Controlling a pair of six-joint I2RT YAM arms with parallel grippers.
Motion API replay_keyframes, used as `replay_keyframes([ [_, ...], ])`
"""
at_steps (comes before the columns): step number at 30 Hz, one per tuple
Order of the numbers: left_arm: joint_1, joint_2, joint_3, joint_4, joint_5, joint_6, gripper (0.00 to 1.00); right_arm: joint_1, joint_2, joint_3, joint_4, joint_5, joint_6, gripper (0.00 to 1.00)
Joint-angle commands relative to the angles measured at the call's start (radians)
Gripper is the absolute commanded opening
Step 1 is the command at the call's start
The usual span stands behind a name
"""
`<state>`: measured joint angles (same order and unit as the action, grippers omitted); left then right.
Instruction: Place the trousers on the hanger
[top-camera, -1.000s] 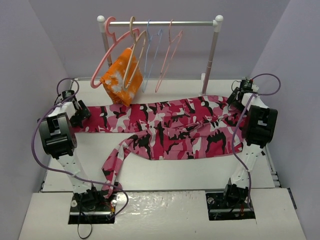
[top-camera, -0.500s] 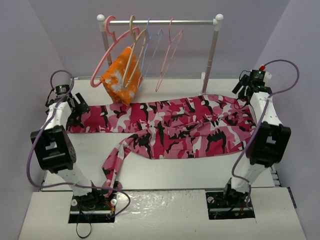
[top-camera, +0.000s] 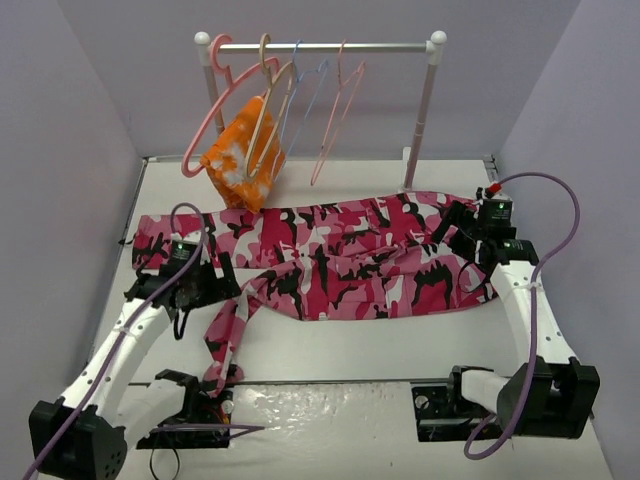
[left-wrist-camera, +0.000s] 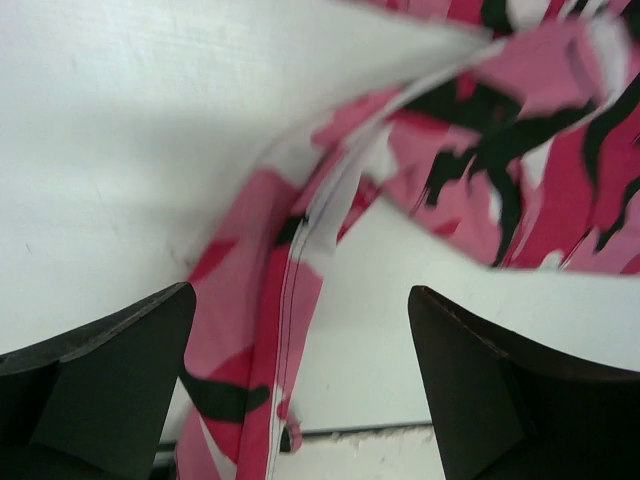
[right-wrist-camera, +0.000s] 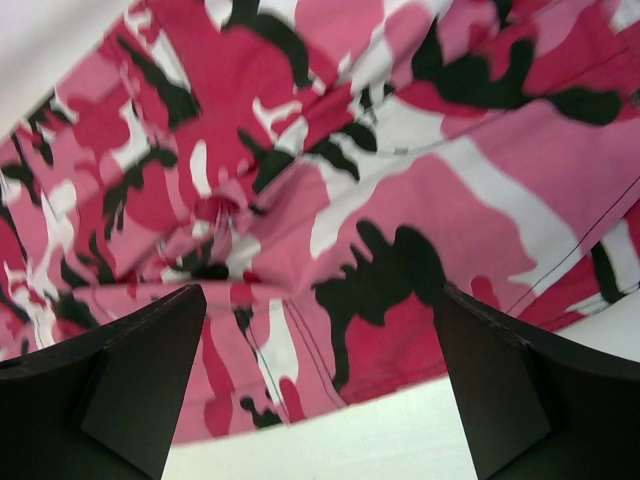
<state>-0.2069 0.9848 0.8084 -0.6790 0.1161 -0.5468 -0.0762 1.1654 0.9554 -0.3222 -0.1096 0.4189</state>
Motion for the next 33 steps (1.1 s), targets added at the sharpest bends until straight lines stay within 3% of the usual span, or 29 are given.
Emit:
replay_keyframes([
  [1, -0.196, -0.133, -0.102, -0.069, -0.070, -0.211, 0.86, 0.021, -0.102, -0.020, -0.026, -0.075, -0.044, 1.00],
  [8, -0.453, 0.006, -0.160, -0.141, -0.224, -0.391, 0.86, 0.069, -0.146, -0.025, -0.055, -0.137, -0.016, 1.00],
  [12, -0.467, 0.083, -0.121, -0.214, -0.310, -0.435, 0.85, 0.110, -0.161, -0.024, -0.055, -0.145, -0.016, 1.00],
  [19, -0.468, 0.215, -0.069, -0.279, -0.384, -0.464, 0.71, 0.144, -0.149, -0.013, -0.052, -0.142, -0.022, 1.00],
  [22, -0.468, 0.242, -0.064, -0.292, -0.402, -0.465, 0.56, 0.153, -0.138, -0.005, -0.044, -0.146, -0.025, 1.00],
  [26, -0.466, 0.255, -0.003, -0.336, -0.452, -0.419, 0.00, 0.156, -0.126, 0.002, -0.038, -0.148, -0.031, 1.00],
  [29, -0.446, 0.268, 0.135, -0.405, -0.528, -0.318, 0.00, 0.158, -0.116, 0.008, -0.034, -0.148, -0.033, 1.00],
  [33, -0.297, 0.297, 0.272, -0.369, -0.526, -0.089, 0.00, 0.160, -0.106, 0.020, -0.035, -0.145, -0.044, 1.00],
])
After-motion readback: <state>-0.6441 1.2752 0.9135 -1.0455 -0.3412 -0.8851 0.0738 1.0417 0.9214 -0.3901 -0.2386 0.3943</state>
